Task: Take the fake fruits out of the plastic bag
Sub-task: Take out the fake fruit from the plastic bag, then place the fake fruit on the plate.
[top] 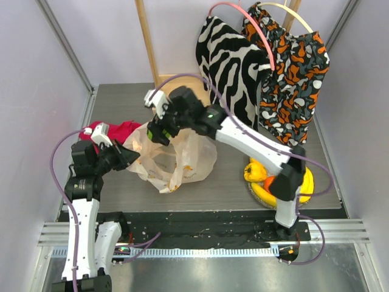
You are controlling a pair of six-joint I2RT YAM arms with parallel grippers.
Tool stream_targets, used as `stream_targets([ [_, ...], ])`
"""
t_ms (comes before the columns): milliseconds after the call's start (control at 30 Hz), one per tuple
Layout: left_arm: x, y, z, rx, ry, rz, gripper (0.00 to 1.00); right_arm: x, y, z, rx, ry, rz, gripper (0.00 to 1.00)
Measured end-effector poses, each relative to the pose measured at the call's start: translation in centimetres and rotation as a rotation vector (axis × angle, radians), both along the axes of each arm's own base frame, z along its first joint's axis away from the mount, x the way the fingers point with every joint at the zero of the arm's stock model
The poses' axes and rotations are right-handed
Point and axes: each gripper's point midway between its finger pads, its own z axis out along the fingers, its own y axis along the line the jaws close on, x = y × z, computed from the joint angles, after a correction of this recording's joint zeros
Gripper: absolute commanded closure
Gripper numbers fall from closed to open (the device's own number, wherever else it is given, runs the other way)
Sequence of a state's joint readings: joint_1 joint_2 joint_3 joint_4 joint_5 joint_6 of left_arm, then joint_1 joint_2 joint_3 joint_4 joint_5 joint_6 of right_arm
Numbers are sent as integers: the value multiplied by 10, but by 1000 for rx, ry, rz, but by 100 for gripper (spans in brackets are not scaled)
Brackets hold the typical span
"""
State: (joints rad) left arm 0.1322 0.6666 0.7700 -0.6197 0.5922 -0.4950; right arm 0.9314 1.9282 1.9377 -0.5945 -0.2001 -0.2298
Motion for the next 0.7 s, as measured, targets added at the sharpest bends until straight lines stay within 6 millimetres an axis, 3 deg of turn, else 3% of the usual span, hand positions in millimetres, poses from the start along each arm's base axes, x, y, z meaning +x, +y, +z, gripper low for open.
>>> stream_targets([
  [100, 7, 1, -1, -3, 5, 2, 100, -12, -17, 75, 139, -53, -2, 65],
  [167, 13, 2, 1, -3, 2, 2, 100, -19, -44, 117, 201, -107, -16, 65],
  [233, 19, 3, 1, -3, 2, 2, 100, -19, -80, 142, 224, -161, -54, 66],
  [300, 23, 3, 2, -3, 4, 3, 100, -10, -125, 148, 209, -186, -126, 69],
  [400, 28, 4, 5, 2, -10, 5, 100, 19, -223, 127, 106, -182, -339, 69],
  [500, 31, 5, 9, 7, -24, 10, 100, 21, -305, 78, -51, -136, -501, 69],
  [567, 32, 6, 11, 10, -32, 15, 100, -8, -334, 34, -170, -68, -510, 70],
  [633, 33, 7, 11, 11, -32, 15, 100, -43, -351, -1, -262, -6, -482, 73],
  [700, 33, 7, 10, 13, -31, 14, 100, -66, -367, -24, -329, 31, -478, 74],
])
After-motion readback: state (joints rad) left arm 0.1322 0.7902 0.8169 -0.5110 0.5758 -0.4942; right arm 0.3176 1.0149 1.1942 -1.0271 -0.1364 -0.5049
